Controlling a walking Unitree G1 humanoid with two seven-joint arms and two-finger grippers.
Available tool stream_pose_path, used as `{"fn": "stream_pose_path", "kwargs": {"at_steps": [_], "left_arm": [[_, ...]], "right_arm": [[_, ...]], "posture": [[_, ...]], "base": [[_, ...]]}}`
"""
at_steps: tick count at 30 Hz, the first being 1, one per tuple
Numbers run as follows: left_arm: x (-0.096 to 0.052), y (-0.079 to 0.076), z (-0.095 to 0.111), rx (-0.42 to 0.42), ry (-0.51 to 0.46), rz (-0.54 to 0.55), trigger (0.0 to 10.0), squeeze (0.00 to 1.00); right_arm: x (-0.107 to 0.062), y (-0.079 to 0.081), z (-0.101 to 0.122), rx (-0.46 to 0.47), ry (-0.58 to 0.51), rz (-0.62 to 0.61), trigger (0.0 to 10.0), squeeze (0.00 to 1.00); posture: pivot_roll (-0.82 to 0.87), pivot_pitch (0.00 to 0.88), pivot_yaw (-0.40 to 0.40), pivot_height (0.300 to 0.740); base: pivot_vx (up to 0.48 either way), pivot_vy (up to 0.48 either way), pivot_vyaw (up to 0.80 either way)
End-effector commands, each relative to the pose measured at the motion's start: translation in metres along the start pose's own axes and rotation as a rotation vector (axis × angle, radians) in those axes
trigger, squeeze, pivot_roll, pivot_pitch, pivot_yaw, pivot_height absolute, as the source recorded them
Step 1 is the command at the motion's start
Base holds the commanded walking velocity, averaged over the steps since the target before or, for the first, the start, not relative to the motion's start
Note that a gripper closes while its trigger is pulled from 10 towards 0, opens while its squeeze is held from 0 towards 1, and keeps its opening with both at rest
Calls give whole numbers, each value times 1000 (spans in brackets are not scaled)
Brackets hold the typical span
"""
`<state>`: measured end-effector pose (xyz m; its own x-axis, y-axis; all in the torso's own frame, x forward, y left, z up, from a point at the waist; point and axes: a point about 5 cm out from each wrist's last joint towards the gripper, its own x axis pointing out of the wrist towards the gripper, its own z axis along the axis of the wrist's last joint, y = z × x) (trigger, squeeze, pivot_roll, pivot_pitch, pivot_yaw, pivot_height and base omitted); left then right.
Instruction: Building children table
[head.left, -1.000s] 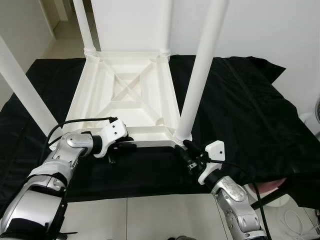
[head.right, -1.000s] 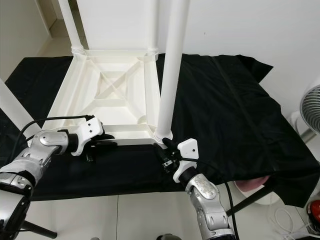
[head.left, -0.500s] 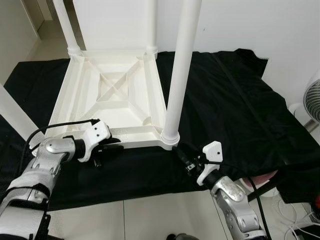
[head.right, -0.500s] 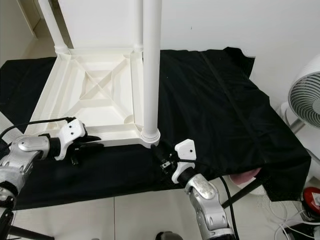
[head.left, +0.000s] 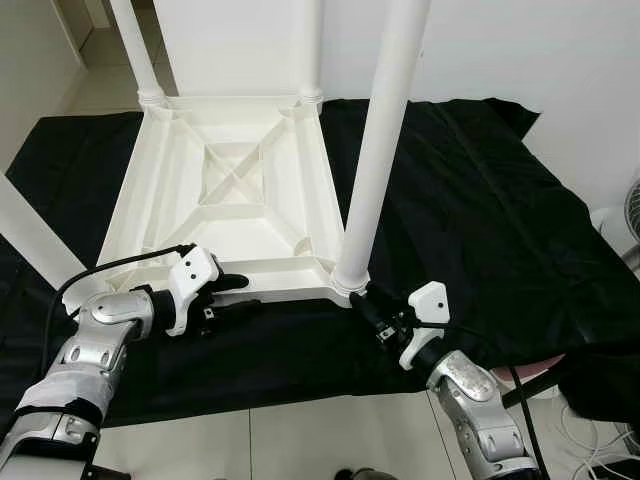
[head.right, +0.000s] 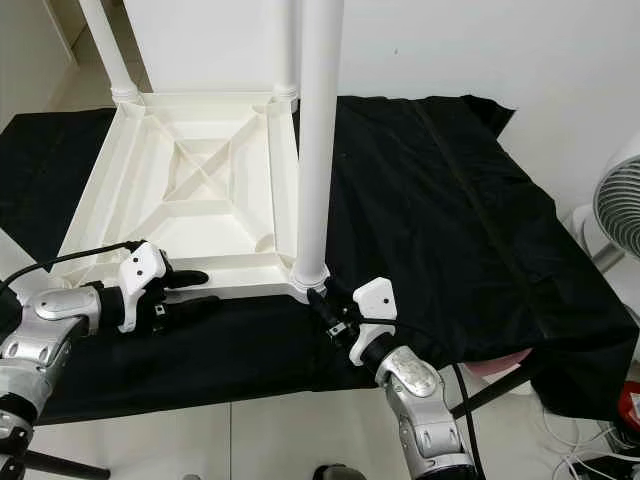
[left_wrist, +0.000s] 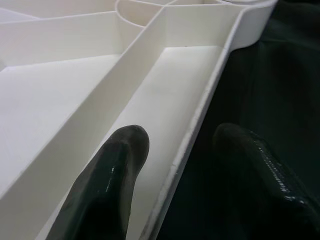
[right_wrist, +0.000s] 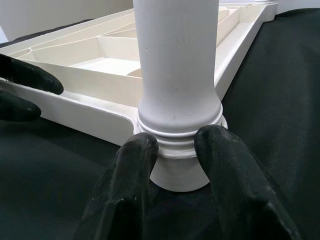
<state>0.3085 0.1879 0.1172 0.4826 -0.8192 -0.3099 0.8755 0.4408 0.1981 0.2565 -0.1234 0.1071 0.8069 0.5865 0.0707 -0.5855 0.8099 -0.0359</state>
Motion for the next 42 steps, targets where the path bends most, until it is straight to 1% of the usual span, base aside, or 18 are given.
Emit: {"fn": "stream_pose_path", "kwargs": {"at_steps": [1,2,6,10,11,13,16,18,22,25,27,31,32,33,35,37,39,42], "left_arm": [[4,-10,-12,-52,29,-37,10000,0],[8,-13,-3,-47,1,-42,10000,0],[12,-17,5,-38,-21,-54,10000,0],[20,-25,17,-23,-57,-81,10000,0],[20,-25,17,-23,-57,-81,10000,0],[26,-30,26,-9,-89,-111,10000,0],[28,-32,29,-5,-99,-123,10000,0],[35,-35,35,11,-107,-147,10000,0],[42,-37,37,31,-90,-139,10000,0],[47,-34,34,42,-64,-103,10000,0],[51,-30,31,51,-45,-58,10000,0],[53,-27,30,53,-30,-26,10000,0],[54,-27,36,56,-56,-33,10000,0],[54,-27,36,56,-56,-33,10000,0],[51,-28,51,46,-131,-58,10000,0],[50,-28,52,43,-137,-59,10000,0],[50,-27,55,57,-150,-52,10000,0],[48,-27,60,72,-173,-52,10000,0]], "right_arm": [[1,6,-4,5,14,30,10000,0],[1,7,-4,5,14,31,10000,0],[1,8,-4,10,9,31,10000,0],[1,10,-4,16,2,30,10000,0],[1,10,-4,16,2,30,10000,0],[1,9,-4,18,0,25,10000,0],[1,9,-4,18,0,23,10000,0],[0,10,-5,23,-2,19,10000,0],[-2,10,-3,25,-8,14,10000,0],[-5,11,-2,30,-14,10,10000,0],[-8,12,0,42,-25,3,10000,0],[-10,13,2,49,-34,1,10000,0],[-14,13,3,53,-38,-10,10000,0],[-14,13,3,53,-38,-10,10000,0],[-25,10,4,58,-42,-61,10000,0],[-26,9,4,59,-40,-68,10000,0],[-31,7,0,53,-23,-84,10000,0],[-33,7,-1,56,-15,-87,10000,0]], "posture": [[-23,61,-11,740],[-22,58,-13,740],[-22,55,-11,740],[-23,58,-9,740],[-23,58,-9,740],[-23,60,-8,740],[-23,61,-9,740],[-25,61,-12,740],[-30,61,-12,740],[-37,60,-13,740],[-44,59,-13,740],[-52,60,-14,740],[-60,60,-12,740],[-60,60,-12,740],[-65,63,-10,740],[-65,63,-10,740],[-67,66,-10,740],[-69,70,-9,740]], "base": [[0,0,0],[0,0,0],[0,0,0],[0,0,0],[0,0,0],[0,0,0],[0,0,0],[0,0,0],[0,0,0],[0,0,0],[0,0,0],[0,0,0],[0,0,0],[0,0,0],[0,0,0],[0,0,0],[0,0,0],[0,0,0]]}}
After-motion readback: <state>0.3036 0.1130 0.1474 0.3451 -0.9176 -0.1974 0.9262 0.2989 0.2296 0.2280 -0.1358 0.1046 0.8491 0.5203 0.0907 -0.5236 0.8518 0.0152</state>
